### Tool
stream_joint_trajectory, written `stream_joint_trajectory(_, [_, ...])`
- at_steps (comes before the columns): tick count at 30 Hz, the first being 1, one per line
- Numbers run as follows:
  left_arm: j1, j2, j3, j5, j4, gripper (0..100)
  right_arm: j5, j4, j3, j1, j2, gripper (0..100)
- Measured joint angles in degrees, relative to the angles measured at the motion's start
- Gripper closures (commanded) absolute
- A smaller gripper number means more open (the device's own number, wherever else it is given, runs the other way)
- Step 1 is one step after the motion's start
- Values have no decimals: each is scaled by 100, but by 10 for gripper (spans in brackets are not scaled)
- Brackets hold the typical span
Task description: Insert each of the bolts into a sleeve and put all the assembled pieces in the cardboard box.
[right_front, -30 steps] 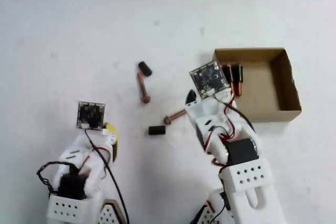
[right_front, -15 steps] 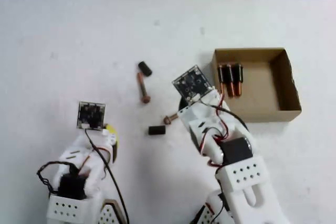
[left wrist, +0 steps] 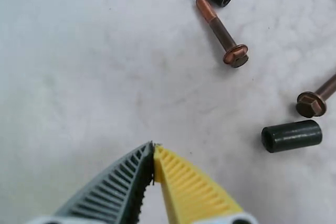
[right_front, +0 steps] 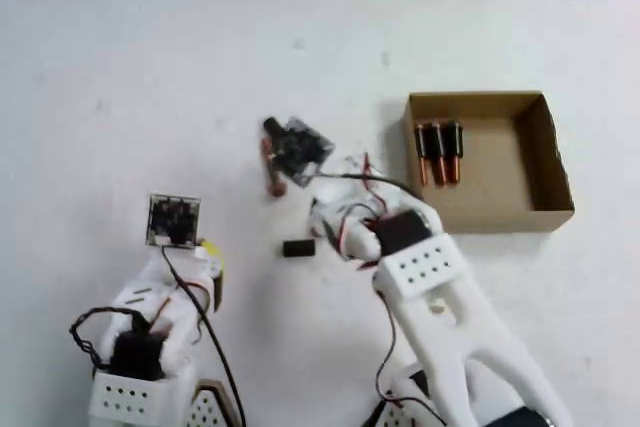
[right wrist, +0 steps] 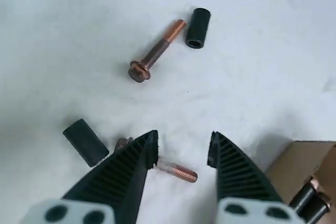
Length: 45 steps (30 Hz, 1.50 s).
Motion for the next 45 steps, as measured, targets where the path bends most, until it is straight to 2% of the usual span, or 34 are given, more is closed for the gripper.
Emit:
stream_joint_trajectory(10, [-554, 0, 0, 0, 0, 977, 1213, 0, -536, -334, 1442, 854])
stream_joint_trajectory(19, [-615, 0, 0, 0, 0, 977, 2321, 229, -536, -756, 2251, 853])
stream_joint_trajectory(36, [-615, 0, 0, 0, 0, 977, 2549, 738, -545, -1134, 2321, 854])
stream_joint_trajectory(45, [-615, 0, 0, 0, 0, 977, 2840, 738, -809, -1125, 3147, 854])
